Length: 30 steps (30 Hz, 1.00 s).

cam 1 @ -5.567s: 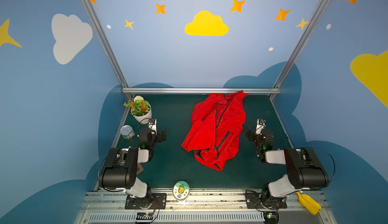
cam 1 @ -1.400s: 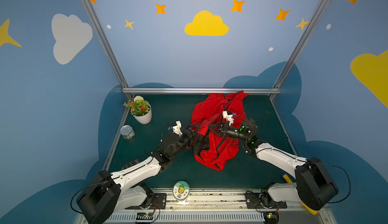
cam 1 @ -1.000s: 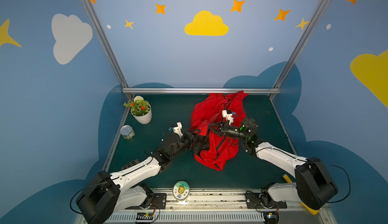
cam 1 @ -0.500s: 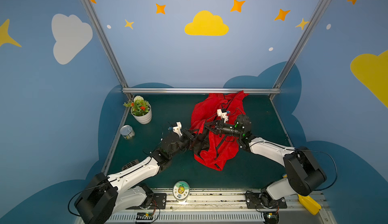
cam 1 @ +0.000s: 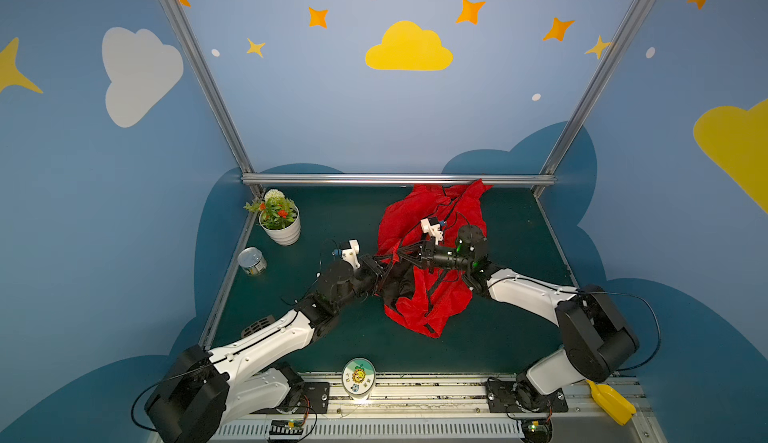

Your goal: Zip up the jacket

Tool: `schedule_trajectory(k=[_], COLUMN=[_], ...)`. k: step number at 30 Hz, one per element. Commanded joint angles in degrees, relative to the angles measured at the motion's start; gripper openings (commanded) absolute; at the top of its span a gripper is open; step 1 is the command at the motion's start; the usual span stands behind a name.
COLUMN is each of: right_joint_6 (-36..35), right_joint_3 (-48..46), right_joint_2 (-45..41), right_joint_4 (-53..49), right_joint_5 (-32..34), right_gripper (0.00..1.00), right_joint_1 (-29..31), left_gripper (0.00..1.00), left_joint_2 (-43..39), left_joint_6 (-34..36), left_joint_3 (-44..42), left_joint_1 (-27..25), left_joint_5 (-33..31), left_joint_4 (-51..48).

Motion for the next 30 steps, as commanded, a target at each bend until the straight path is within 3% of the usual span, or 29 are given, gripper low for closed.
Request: schedule_trajectory(k=[1,8,30], right_joint_6=[-1.78,-1.95,-6.65], right_joint_3=[0.64,-0.86,1.92], right_joint_2=[0.26,-0.82,-2.09], right_joint_4=[-2.6,-2.96,-10.64], right_joint_5=[-0.81,-0.36,-0.92], right_gripper=[0.0,0.0,0.0], right_joint_1=[0.72,1.1,1.1], left_gripper=[0.16,0.18,0.47], left_joint_2=[-1.56,-1.19,-1.06], left_joint_6=[1.22,0.86,2.72], left_joint_3=[1.42,1.23,2.45], left_joint_1=[0.28,0.37,0.33], left_joint_5=[-0.51,-0.66,1.45], left_joint_4=[-0.04,0.58,-3.81])
